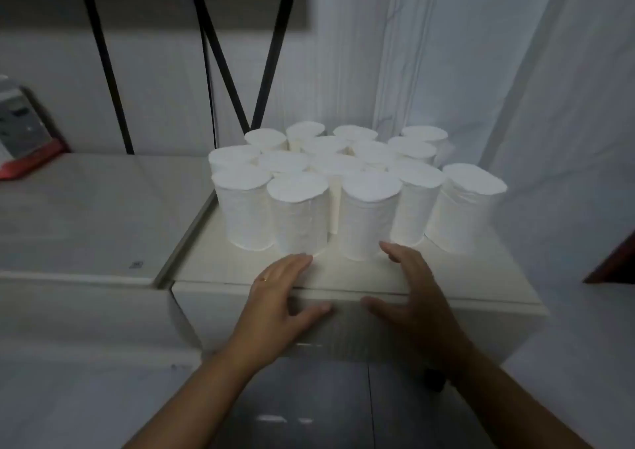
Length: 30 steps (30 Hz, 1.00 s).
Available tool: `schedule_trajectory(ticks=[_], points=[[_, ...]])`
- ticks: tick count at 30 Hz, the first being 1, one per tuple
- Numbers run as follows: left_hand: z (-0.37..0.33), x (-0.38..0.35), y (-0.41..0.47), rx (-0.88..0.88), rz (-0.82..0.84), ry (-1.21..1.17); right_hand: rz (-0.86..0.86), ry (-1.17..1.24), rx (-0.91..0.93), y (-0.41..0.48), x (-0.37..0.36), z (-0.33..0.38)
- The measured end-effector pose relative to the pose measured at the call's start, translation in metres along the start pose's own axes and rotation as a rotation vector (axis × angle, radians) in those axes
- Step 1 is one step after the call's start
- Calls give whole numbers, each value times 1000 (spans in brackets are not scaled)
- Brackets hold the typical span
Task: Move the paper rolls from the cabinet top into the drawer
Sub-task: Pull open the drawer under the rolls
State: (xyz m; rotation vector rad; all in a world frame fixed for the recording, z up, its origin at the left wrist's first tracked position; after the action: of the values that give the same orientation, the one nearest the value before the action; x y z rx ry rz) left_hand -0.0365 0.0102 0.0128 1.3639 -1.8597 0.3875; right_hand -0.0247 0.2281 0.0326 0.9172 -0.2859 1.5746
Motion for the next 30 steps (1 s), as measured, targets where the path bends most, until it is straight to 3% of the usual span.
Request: schedule_trajectory(ticks=[4,8,15,30], points=[[21,-21,-11,15,102,269,143,-278,-71,-16,-28,-22],[31,-33,-15,-22,92,407,145,-492,-35,-23,-39,-33],[35,-34,-16,-63,96,432,20,-477,8,-28,-43,-37],[36,-41,-20,-41,63,434,-63,-400,-23,-35,-45,-24]])
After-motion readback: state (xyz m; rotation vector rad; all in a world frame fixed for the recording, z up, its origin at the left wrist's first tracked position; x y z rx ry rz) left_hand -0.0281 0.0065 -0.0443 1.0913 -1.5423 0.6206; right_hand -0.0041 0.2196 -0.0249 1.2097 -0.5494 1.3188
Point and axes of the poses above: each hand's wrist, its own y-axis towards the middle knuckle, its own x-axis out of the back of the hand, z = x × y, the point moved 4 cm from there along y, towards the middle knuckle, and after that the axes turned 10 degrees about z, right-handed, at the moved point
